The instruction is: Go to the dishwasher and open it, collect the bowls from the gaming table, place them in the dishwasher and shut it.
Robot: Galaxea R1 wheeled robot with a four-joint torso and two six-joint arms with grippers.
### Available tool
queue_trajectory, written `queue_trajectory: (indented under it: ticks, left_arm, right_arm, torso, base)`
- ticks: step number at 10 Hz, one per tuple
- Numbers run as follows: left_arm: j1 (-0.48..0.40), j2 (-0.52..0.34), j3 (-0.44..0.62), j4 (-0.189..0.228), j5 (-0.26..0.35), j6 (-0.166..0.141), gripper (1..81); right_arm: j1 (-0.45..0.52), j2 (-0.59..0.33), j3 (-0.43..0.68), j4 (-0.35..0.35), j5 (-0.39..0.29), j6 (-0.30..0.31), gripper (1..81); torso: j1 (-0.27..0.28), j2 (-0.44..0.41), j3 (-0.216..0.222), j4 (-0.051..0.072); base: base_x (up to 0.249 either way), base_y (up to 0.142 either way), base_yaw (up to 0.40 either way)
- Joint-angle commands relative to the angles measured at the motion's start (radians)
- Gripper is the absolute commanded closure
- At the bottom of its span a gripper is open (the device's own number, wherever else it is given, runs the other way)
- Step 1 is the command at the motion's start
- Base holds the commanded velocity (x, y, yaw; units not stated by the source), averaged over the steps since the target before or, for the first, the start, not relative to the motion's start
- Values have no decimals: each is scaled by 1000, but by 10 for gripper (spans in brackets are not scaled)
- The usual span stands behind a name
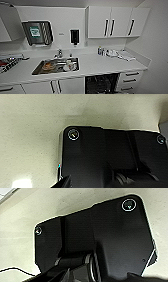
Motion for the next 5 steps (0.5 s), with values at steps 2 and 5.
queue_trajectory:
  ticks: [2, 5]
  left_arm:
    - [-42, 0, -20, 4, 44, -1, 10]
    - [-42, 20, -61, 4, 44, -1, 10]
  right_arm:
    - [53, -3, 0, -10, -46, 0, 10]
    - [50, 1, -6, -10, -46, 0, 10]
  torso:
    - [-1, 5, 7, 0]
    - [-1, 6, 5, 0]
  base:
    - [0, 0, 0]
    - [0, 0, 0]
